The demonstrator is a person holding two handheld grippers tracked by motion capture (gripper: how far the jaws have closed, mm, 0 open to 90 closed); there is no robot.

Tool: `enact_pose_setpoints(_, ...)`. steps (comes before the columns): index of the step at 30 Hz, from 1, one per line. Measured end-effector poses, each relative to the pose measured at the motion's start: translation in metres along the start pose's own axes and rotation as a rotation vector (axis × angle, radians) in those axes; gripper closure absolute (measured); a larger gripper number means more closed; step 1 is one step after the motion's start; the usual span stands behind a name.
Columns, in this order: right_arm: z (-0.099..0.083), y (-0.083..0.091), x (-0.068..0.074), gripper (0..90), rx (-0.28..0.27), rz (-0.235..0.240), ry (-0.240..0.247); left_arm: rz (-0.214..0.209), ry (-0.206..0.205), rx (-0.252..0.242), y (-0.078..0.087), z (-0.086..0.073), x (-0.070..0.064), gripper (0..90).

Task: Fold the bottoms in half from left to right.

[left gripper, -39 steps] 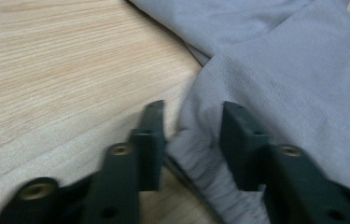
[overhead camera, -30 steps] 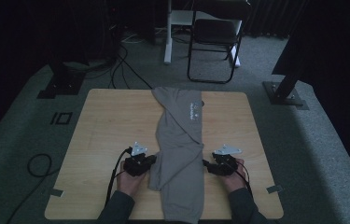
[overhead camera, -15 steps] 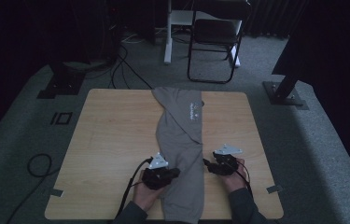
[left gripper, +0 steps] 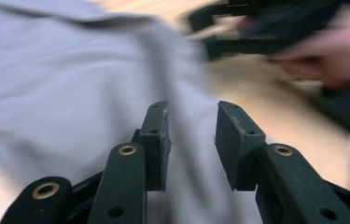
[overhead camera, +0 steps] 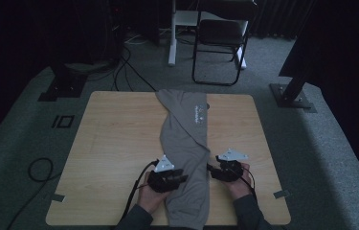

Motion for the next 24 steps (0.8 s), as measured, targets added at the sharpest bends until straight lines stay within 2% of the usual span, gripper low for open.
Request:
enact_pose_setpoints(3,0.000,0.005,0.007,42.5,-0.004,-0.007,0.003,0.060,0.024,0.043,-0.011,-0.002,0.023,65.5)
enact_pose_setpoints(5,-0.001,0.007,0.008,42.5,-0.001,-0.012,-0.005,0.066,0.030,0.059,-0.016,-0.003,0.028,66.0)
enact_pose_setpoints(6,-0.003,0.008,0.008,42.4,0.002,-0.020,-0.012,0.095,0.027,0.090,-0.026,-0.004,0.035,66.0)
enact_pose_setpoints(7,-0.006,0.012,0.009,42.5,0.009,-0.048,-0.014,0.107,0.028,0.102,-0.028,-0.004,0.036,68.7)
enact_pose_setpoints(10,-0.008,0.019,0.015,43.6,-0.007,-0.032,-0.027,0.123,0.024,0.114,-0.033,-0.006,0.039,73.7)
enact_pose_setpoints(13,-0.011,0.023,0.031,44.4,-0.008,-0.007,0.027,0.140,0.025,0.107,-0.034,-0.005,0.043,79.3)
enact_pose_setpoints(15,-0.013,0.019,0.040,44.6,0.007,-0.001,0.059,0.147,0.039,0.106,-0.034,-0.003,0.047,79.5)
enact_pose_setpoints(18,-0.016,0.009,0.046,45.6,0.039,0.017,0.070,0.150,0.050,0.103,-0.034,-0.001,0.054,79.3)
enact_pose_setpoints(20,-0.017,0.001,0.048,46.7,0.060,0.025,0.073,0.158,0.066,0.098,-0.035,0.001,0.058,79.4)
enact_pose_setpoints(22,-0.018,-0.009,0.047,47.3,0.095,0.009,0.082,0.164,0.073,0.098,-0.035,0.003,0.063,79.5)
enact_pose_setpoints(24,-0.017,-0.012,0.046,48.1,0.097,0.008,0.079,0.176,0.075,0.098,-0.035,0.004,0.067,79.5)
Point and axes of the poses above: each handheld gripper's, and its own axes: y roughly backward along the jaws, z roughly out of its top, x roughly to its left, the point moved 10 cm from there along -y, roughly forward along the jaws, and after that the axes turned 15 degrees about x, right-handed, at the moved point
